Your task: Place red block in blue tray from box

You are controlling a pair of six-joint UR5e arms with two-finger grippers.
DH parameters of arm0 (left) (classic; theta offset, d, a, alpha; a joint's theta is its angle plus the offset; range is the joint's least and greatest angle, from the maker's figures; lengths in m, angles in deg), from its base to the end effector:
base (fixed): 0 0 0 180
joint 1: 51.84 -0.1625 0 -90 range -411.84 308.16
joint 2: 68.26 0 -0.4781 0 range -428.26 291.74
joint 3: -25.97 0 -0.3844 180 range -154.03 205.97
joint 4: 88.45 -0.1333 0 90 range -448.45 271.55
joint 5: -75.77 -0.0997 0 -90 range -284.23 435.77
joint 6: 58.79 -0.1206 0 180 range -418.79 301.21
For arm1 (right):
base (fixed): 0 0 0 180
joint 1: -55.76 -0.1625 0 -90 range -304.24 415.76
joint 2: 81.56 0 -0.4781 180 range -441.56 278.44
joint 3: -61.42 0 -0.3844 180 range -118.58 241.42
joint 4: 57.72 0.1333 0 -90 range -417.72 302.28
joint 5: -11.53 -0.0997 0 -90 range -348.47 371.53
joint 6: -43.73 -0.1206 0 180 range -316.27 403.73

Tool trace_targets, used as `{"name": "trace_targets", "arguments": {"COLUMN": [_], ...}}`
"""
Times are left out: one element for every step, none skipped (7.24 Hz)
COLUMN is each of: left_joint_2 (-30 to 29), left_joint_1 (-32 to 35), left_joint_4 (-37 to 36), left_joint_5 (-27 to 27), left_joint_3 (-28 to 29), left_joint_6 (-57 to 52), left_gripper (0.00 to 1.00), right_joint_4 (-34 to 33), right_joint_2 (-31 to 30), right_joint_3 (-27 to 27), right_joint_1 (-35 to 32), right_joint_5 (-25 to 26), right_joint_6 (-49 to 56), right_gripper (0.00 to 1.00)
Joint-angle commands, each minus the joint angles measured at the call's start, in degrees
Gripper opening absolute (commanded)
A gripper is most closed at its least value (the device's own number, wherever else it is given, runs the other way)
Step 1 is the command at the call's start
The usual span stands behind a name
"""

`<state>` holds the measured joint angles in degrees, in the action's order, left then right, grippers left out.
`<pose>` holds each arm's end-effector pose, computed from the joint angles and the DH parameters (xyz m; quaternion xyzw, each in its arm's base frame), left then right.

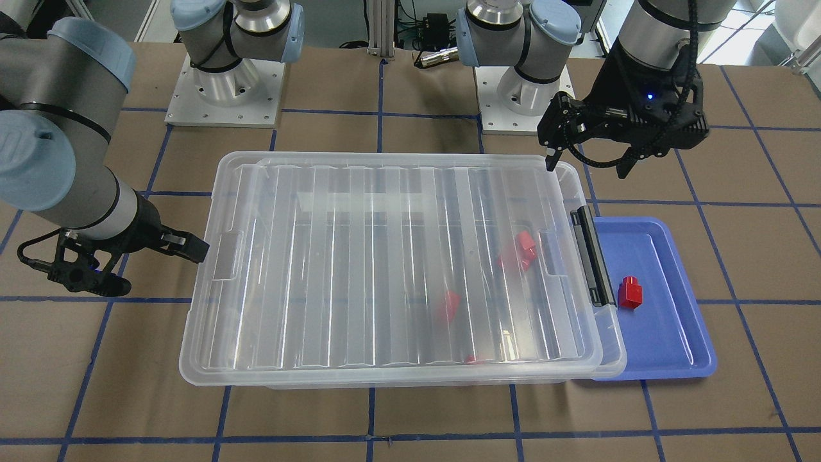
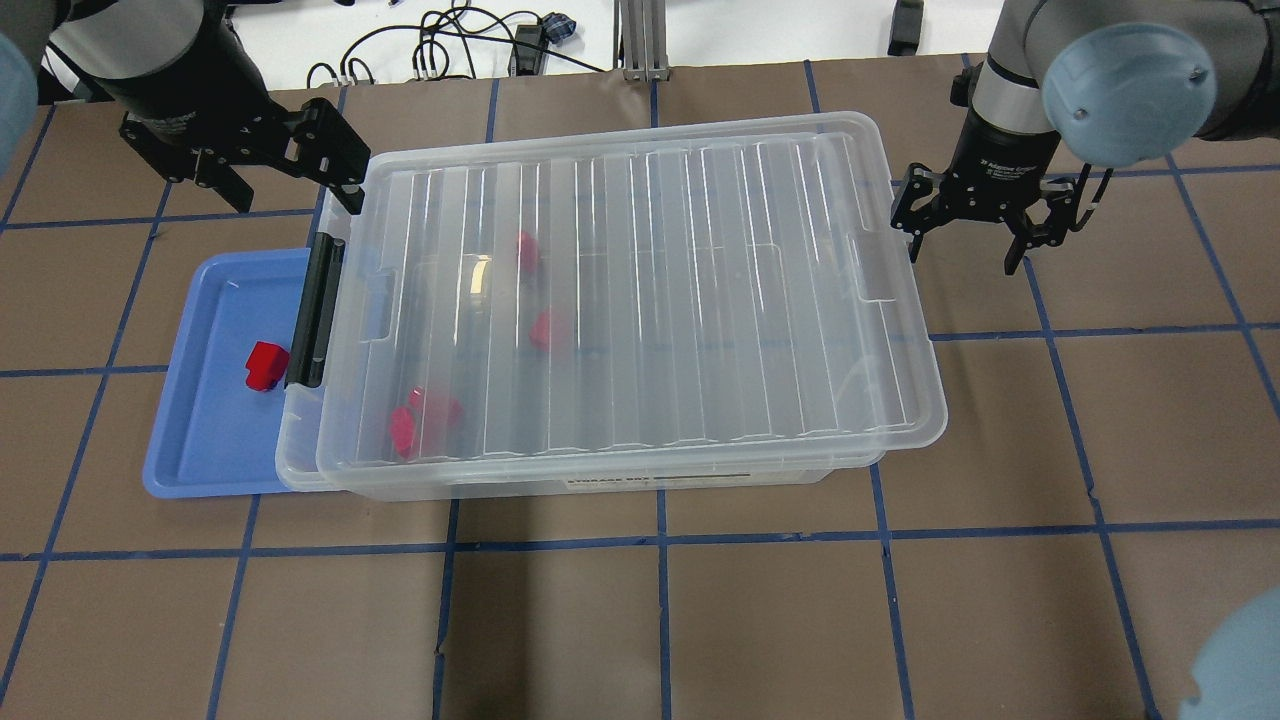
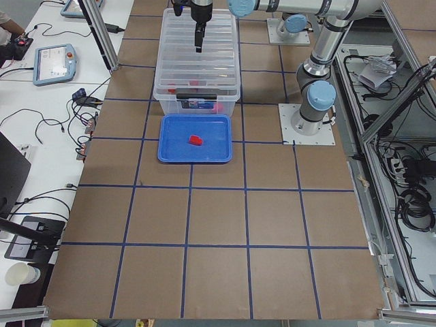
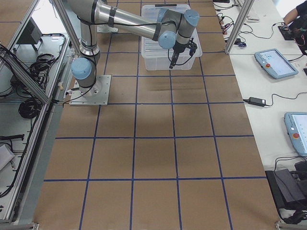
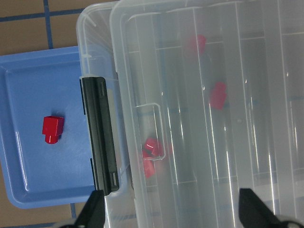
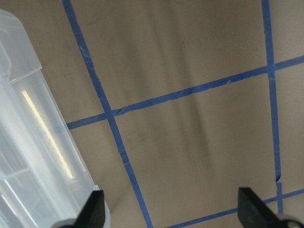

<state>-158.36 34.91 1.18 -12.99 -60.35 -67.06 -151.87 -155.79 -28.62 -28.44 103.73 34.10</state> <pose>-0.1078 -0.4992 0.5512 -0.0441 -0.9984 0.0354 0.0073 0.0701 -0.5832 0.3797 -0.1316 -0.9859 -0.1009 0.0225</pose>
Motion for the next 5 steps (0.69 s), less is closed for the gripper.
{"name": "trace_targets", "arguments": {"left_joint_2": [0.0, -0.1, 0.0, 0.0, 0.0], "left_joint_1": [0.0, 0.0, 0.0, 0.0, 0.0], "left_joint_4": [0.0, 0.0, 0.0, 0.0, 0.0], "left_joint_5": [0.0, 0.0, 0.0, 0.0, 0.0], "left_joint_3": [-0.1, -0.1, -0.1, -0.1, -0.1], "left_joint_6": [-0.1, 0.0, 0.0, 0.0, 0.0], "left_gripper": [1.00, 1.00, 1.00, 1.00, 1.00], "right_joint_4": [-0.1, -0.1, -0.2, -0.2, -0.2], "right_joint_2": [0.1, 0.1, 0.2, -0.2, -1.3], "right_joint_3": [0.0, 0.0, 0.1, 0.9, 2.2], "right_joint_1": [-0.6, -1.0, -1.2, -1.2, -0.8], "right_joint_5": [-0.6, -0.6, -0.4, 0.0, 0.3], "right_joint_6": [-0.1, -0.2, 0.1, 0.8, 1.0], "right_gripper": [1.00, 1.00, 1.00, 1.00, 1.00]}}
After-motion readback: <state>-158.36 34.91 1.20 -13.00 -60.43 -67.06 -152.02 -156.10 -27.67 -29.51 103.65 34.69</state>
